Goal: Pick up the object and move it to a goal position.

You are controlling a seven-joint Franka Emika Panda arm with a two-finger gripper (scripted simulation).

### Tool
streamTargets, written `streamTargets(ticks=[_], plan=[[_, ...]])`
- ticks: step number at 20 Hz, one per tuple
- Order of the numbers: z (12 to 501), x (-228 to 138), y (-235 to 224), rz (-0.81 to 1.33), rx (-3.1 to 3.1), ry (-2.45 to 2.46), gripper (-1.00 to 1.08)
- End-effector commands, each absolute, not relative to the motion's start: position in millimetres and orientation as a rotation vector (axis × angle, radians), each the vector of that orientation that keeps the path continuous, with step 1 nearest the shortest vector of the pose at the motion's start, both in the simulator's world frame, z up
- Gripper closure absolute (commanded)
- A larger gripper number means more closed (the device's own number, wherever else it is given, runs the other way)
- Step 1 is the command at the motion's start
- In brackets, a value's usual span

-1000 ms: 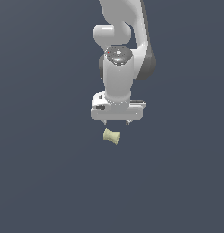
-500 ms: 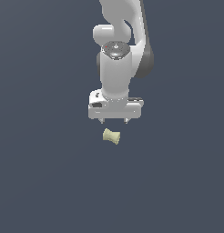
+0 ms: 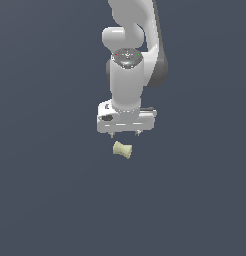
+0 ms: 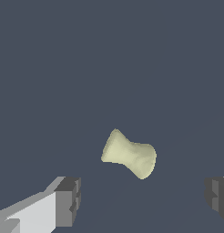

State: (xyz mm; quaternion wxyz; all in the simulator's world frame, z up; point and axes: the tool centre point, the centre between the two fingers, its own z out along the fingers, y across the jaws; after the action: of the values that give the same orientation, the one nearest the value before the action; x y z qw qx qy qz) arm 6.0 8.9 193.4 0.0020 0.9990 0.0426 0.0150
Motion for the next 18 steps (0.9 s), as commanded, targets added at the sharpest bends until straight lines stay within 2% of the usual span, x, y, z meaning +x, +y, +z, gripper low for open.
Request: streamTargets(ticks=[1, 18], plan=[[190, 6, 8, 0.044, 3.130, 0.192, -0.92], [154, 1, 2, 0.018, 3.009, 0.851, -0.92]])
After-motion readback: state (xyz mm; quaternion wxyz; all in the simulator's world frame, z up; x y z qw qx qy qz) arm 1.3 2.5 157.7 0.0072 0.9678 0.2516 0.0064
